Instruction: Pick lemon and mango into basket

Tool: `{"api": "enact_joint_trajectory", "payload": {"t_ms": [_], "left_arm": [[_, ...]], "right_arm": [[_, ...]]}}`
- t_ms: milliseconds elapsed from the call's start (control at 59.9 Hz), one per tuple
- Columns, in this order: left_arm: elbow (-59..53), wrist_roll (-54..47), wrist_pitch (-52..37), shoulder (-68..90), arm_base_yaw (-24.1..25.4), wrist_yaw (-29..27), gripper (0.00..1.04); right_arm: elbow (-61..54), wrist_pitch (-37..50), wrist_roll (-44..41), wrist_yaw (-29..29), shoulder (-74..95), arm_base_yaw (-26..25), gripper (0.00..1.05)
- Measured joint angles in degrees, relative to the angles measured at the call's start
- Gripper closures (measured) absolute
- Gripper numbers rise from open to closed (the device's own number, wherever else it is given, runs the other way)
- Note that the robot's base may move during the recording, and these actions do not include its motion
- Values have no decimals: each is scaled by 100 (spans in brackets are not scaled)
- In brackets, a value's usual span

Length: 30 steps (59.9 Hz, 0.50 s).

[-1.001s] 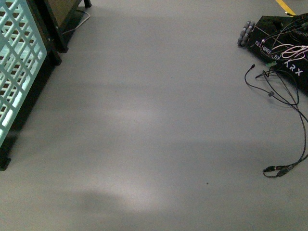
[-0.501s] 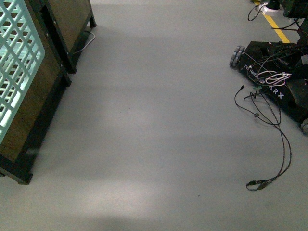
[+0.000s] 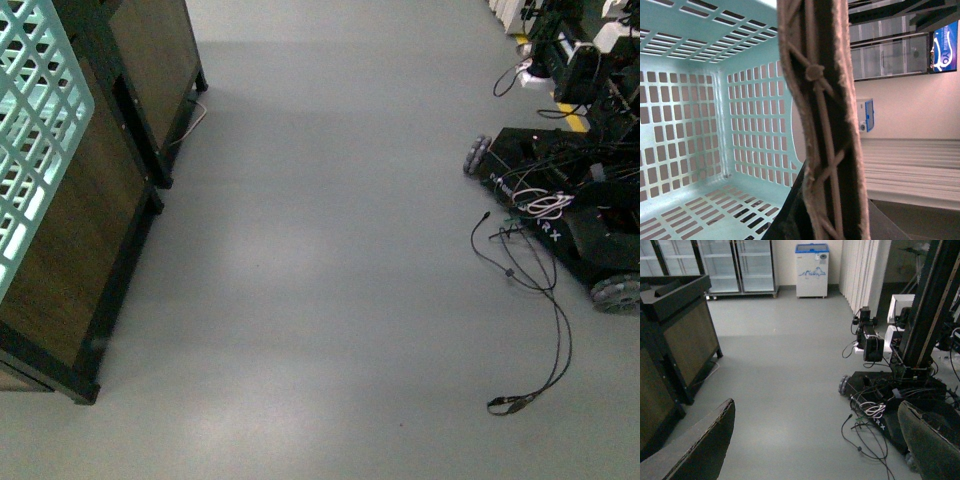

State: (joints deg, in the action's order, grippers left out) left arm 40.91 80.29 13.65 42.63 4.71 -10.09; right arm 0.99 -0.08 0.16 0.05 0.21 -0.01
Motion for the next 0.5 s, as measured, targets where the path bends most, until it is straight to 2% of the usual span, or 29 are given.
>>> {"api": "enact_joint_trajectory", "payload": {"t_ms": [501], "left_arm": [[2,9,0,0,0,4,99]], "right_arm": [[0,2,-2,-2,0,2,9]]}}
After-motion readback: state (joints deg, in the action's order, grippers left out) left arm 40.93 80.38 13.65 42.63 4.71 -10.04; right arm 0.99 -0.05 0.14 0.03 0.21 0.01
